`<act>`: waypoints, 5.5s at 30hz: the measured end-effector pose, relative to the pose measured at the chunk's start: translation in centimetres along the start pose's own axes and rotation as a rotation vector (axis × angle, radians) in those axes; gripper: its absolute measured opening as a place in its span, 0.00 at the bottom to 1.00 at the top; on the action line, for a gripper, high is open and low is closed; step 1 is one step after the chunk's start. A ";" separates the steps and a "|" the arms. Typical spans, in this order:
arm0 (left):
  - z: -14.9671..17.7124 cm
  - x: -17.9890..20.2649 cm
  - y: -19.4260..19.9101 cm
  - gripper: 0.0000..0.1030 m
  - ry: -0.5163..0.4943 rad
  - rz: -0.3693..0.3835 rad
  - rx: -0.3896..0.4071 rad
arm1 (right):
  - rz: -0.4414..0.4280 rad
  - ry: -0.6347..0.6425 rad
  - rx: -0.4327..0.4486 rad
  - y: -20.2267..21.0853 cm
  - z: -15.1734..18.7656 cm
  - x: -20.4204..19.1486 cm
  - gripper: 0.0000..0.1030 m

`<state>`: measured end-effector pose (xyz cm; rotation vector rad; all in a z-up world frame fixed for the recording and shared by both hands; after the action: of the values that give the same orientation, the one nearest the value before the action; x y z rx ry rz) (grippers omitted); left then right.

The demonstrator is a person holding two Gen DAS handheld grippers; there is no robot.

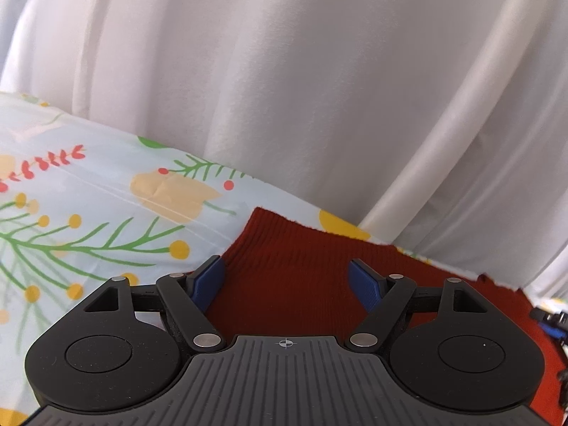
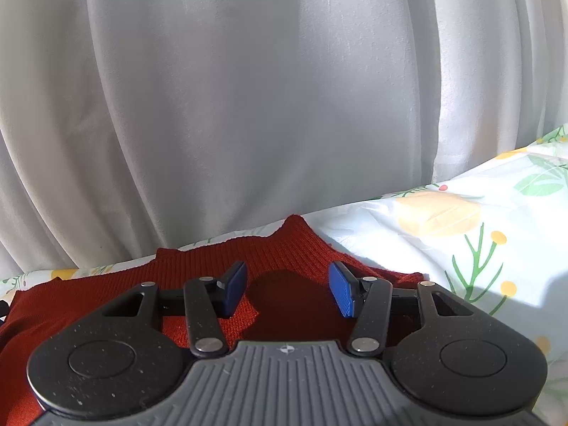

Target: Fold small clothes

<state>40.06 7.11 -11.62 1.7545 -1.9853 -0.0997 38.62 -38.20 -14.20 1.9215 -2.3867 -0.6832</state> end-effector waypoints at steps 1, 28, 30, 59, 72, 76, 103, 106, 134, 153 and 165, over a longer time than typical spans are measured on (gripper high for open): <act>0.1 0.1 0.4 0.80 -0.028 -0.006 -0.009 | -0.002 -0.004 0.001 0.0 0.0 0.1 0.49; 3.6 0.0 17.1 0.89 0.374 0.047 -0.121 | 0.034 -0.320 -0.179 16.7 4.5 3.5 0.41; 3.5 0.9 17.0 0.89 0.351 0.059 -0.124 | 0.094 -0.367 -0.181 17.3 4.9 5.5 0.41; 6.4 -7.8 7.9 0.21 0.971 0.153 -0.251 | -0.513 0.254 -0.235 11.6 10.6 -23.3 0.17; 0.4 -1.5 9.9 0.19 0.517 0.110 -0.232 | -0.459 0.138 -0.235 11.9 8.0 -19.9 0.16; -1.6 5.1 10.4 0.18 0.251 0.155 -0.231 | -0.418 0.021 -0.175 12.7 5.0 -16.2 0.16; 3.4 10.4 13.2 0.73 0.145 0.250 -0.177 | -0.483 -0.109 -0.279 9.9 2.3 -11.0 0.22; 4.3 9.2 11.3 0.69 0.188 0.137 -0.205 | -0.487 -0.044 -0.348 8.9 4.5 -12.1 0.22; 3.1 7.5 10.0 0.78 0.323 0.072 -0.181 | -0.508 0.066 -0.330 2.6 2.2 -16.2 0.13; 7.3 13.6 5.8 0.75 0.235 0.187 -0.385 | -0.332 -0.042 -0.308 6.3 1.4 -3.7 0.26; 6.8 14.2 6.7 0.78 0.166 0.146 -0.378 | -0.471 -0.318 -0.442 9.8 6.1 -4.1 0.27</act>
<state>30.45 -7.00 -10.79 1.3327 -1.8266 -0.2548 28.88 -30.83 -15.37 2.2940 -1.6826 -1.4893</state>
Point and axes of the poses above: each gripper's, at about its wrist camera, not at the fingertips, and y roughly against the way its jaws point, x to its right, z to its underside, the point moved 6 cm from there along -y, roughly the way its jaws point, and after that the axes turned 11 degrees about x, right-handed, at the moved point
